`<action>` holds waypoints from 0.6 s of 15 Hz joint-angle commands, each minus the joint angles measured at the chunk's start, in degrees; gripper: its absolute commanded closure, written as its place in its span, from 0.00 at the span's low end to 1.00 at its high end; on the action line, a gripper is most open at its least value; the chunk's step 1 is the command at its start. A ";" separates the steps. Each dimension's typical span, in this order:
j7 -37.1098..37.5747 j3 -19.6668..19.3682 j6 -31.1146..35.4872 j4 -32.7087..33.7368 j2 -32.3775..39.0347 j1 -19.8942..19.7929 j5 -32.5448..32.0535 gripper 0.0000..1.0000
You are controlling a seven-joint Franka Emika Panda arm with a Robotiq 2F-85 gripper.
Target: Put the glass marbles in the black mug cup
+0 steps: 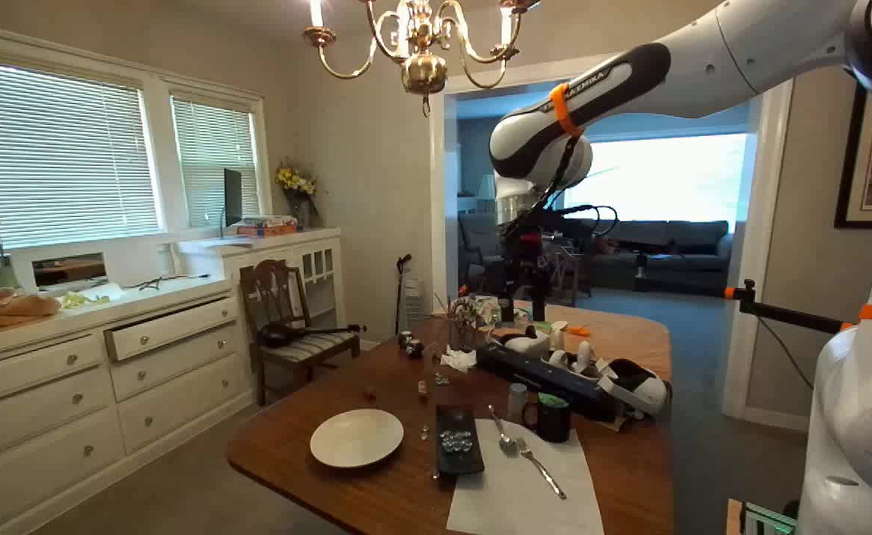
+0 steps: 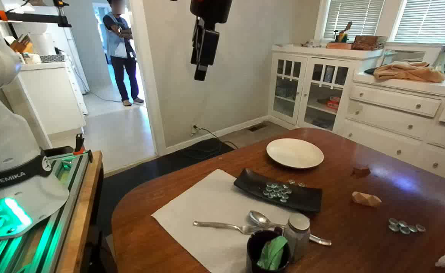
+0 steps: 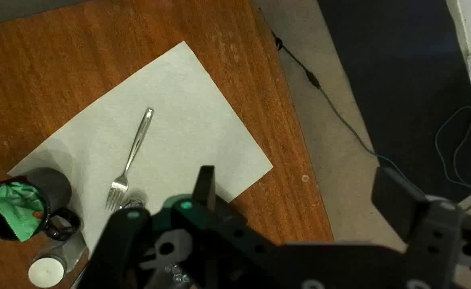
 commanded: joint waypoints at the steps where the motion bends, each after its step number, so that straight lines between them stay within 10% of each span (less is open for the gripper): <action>1: -0.26 1.30 -0.16 0.12 0.11 -1.43 0.24 0.00; 9: -1.97 0.92 1.31 -0.10 0.68 -1.69 0.25 0.00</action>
